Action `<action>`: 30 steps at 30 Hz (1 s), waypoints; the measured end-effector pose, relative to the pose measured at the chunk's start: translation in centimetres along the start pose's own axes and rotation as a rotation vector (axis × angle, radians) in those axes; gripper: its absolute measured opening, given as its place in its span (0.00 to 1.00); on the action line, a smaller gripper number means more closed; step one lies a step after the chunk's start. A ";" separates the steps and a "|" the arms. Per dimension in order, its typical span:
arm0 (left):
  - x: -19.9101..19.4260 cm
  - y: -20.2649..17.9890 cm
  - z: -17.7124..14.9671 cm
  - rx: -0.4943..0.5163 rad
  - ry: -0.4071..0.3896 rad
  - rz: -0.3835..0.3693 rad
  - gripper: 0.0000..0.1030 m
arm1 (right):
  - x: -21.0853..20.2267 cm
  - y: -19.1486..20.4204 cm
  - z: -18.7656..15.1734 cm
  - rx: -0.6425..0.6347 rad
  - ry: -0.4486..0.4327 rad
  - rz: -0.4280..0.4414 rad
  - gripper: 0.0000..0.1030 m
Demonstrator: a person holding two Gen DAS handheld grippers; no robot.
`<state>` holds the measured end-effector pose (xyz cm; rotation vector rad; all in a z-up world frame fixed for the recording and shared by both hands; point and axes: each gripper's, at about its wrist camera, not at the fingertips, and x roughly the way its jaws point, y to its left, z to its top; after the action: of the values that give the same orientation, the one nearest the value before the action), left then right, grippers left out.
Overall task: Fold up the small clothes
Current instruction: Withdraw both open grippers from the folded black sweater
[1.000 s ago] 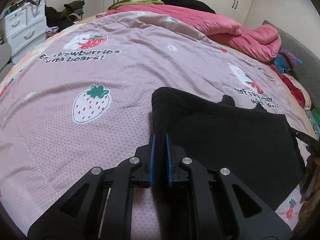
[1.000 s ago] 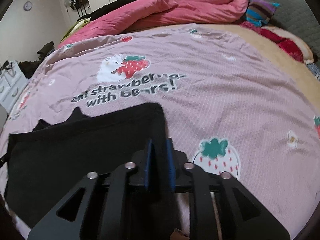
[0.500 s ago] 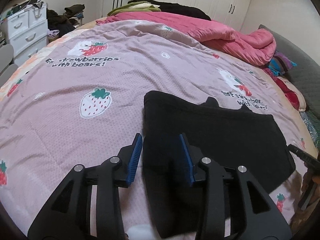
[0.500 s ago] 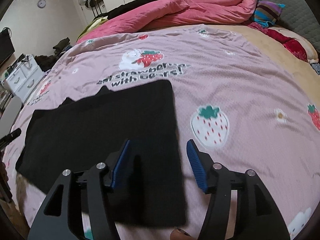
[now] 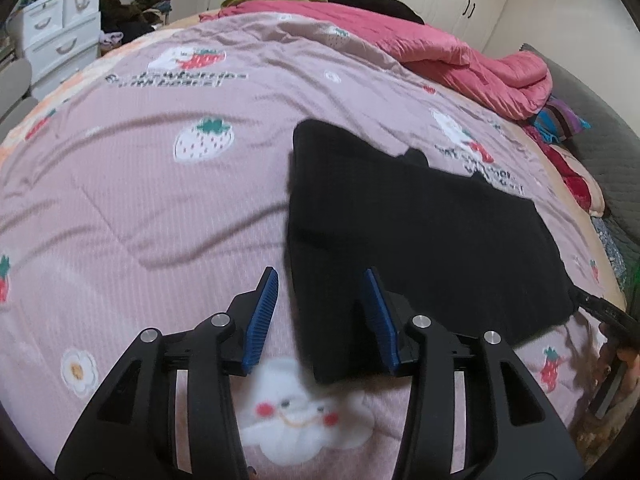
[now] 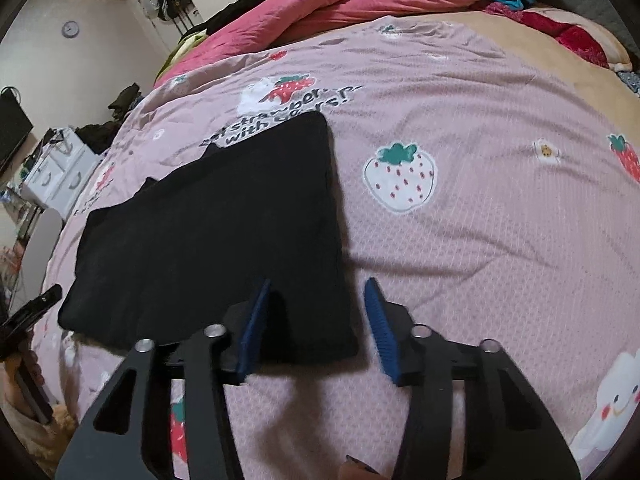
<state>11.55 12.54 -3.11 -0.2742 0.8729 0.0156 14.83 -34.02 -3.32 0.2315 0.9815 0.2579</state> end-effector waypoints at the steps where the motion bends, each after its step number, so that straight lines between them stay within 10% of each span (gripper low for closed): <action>1: 0.1 0.0 -0.3 0.000 0.011 -0.001 0.36 | 0.0 0.1 -0.2 -0.009 0.002 -0.010 0.25; 13: 0.9 0.4 -3.1 -0.026 0.079 0.010 0.36 | 0.0 0.3 -2.1 -0.041 -0.008 -0.115 0.24; 21: -1.0 0.3 -3.3 -0.028 0.057 0.007 0.45 | -2.6 0.6 -2.5 -0.019 -0.064 -0.109 0.54; 30: -3.5 -1.3 -4.1 0.016 0.035 0.012 0.80 | -5.1 3.5 -3.7 -0.118 -0.109 -0.108 0.87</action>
<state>6.40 10.67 -2.68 -0.2548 0.9092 0.0153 8.65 -32.04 -0.23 0.0836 0.8644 0.2015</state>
